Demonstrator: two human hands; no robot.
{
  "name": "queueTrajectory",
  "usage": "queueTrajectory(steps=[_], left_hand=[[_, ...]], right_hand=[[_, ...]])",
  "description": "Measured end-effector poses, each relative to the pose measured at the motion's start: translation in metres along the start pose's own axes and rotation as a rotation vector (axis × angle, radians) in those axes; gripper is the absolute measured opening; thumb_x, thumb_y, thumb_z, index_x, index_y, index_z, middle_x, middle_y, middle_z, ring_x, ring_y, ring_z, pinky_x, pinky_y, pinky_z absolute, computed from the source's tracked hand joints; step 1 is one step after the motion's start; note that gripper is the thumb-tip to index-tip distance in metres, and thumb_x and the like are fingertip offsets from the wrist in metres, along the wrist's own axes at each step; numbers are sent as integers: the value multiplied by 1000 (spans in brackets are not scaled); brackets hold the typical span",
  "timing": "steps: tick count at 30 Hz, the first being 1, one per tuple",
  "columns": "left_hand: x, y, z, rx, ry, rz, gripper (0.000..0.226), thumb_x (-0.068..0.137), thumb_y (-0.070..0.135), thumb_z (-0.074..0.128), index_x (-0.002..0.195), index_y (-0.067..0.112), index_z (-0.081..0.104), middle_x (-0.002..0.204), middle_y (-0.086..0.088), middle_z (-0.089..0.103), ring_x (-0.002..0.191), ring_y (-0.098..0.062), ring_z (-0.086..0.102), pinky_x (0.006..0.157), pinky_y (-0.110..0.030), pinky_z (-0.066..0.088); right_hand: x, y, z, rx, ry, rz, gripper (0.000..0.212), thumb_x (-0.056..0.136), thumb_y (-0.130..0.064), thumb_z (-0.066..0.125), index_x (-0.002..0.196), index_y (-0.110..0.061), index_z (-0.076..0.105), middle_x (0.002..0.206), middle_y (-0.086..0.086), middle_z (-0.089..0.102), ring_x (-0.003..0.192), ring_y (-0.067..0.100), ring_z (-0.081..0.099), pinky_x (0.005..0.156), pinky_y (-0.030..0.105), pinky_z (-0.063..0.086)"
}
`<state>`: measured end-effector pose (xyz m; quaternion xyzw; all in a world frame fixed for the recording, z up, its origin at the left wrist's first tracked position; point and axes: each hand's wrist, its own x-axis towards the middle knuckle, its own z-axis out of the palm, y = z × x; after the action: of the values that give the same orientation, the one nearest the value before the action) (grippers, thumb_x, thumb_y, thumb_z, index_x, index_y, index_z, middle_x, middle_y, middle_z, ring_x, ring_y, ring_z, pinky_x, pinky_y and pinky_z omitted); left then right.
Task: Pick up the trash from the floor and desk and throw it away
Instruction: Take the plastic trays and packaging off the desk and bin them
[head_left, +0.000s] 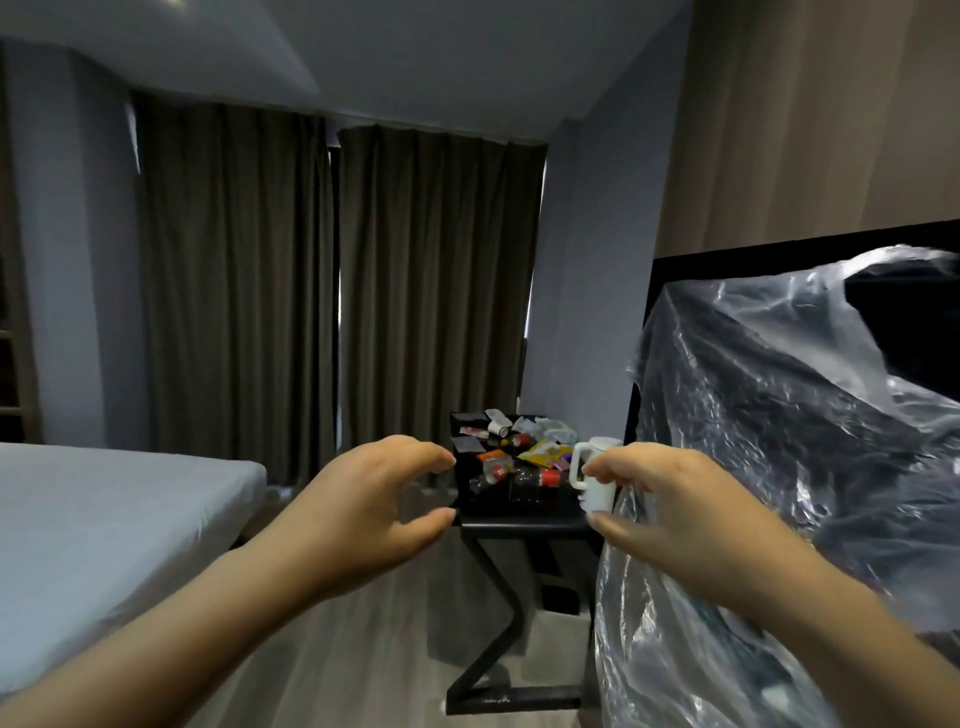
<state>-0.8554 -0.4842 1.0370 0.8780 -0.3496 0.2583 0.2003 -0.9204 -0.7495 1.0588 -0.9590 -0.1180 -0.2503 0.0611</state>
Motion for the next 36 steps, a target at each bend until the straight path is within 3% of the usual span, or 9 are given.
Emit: queueTrajectory(steps=[8, 17, 23, 27, 36], left_hand=[[60, -125, 32, -2, -45, -14, 48, 85, 46, 60, 130, 32, 52, 122, 19, 56, 114, 5, 50, 98, -16, 42], [110, -221, 87, -27, -81, -77, 49, 83, 48, 61, 129, 33, 53, 123, 20, 57, 113, 5, 51, 96, -13, 41], [176, -283, 128, 6, -95, -93, 47, 82, 49, 61, 126, 34, 54, 120, 20, 57, 111, 5, 52, 95, -20, 46], [236, -314, 160, 6, -104, -88, 48, 82, 49, 61, 127, 33, 54, 121, 19, 57, 111, 4, 53, 96, -23, 47], [327, -385, 242, -25, -169, -111, 49, 83, 49, 61, 129, 35, 52, 125, 20, 55, 115, 6, 50, 99, -17, 44]], right_hand=[[108, 4, 79, -44, -58, 45, 41, 82, -45, 62, 122, -37, 56, 115, -24, 58, 111, -5, 51, 92, 14, 40], [209, 26, 159, -40, -128, 1, 40, 84, -48, 60, 122, -39, 54, 114, -25, 57, 108, -7, 49, 85, 8, 35], [286, 74, 211, 10, -115, 10, 29, 82, -48, 60, 109, -38, 58, 101, -25, 58, 99, -5, 53, 84, 18, 46], [335, 118, 237, 48, -87, 44, 24, 80, -46, 62, 103, -38, 60, 92, -29, 56, 91, -7, 51, 77, 13, 43], [420, 196, 309, 60, -172, 93, 34, 82, -52, 59, 114, -43, 56, 107, -28, 57, 97, -10, 50, 79, 10, 41]])
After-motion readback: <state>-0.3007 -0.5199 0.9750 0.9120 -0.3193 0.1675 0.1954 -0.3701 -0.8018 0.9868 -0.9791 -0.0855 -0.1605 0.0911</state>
